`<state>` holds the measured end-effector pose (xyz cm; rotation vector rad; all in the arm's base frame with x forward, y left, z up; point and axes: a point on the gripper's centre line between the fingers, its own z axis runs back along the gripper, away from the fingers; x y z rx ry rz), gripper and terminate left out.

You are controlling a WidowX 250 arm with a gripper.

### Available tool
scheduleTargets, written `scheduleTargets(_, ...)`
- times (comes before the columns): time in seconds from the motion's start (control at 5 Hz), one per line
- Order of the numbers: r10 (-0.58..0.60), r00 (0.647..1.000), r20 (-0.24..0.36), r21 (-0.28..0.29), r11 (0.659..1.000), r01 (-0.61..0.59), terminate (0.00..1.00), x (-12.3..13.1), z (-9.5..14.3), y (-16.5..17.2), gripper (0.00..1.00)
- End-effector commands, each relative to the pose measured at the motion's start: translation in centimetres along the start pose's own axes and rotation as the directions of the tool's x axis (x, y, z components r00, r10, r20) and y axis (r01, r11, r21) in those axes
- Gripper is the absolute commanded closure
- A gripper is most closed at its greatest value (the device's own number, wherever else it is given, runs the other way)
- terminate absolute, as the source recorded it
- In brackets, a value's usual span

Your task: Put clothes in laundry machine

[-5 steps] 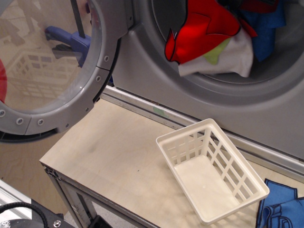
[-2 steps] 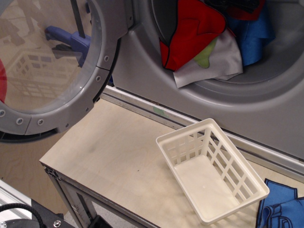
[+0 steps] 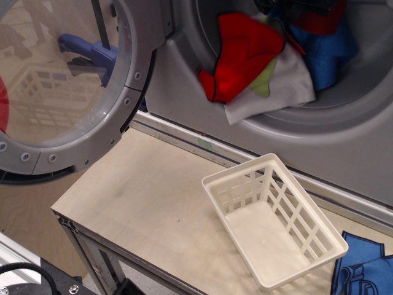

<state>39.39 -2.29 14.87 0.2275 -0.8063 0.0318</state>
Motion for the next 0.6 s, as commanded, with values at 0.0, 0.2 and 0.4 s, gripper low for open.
scheduleTargets(0.0, -0.018, 0.999, 0.029, -0.087, 0.996, 0.021, 0.00, -1.6, 5.9, 1.0, 0.00)
scheduleTargets(0.2, -0.040, 0.999, 0.021, -0.115, 0.993, 0.042, 0.00, -2.9, 7.2, 1.0, 0.00)
scheduleTargets(0.4, -0.049, 0.999, 0.003, -0.140, 0.989, 0.049, 1.00, -3.4, 7.7, 0.9, 0.00)
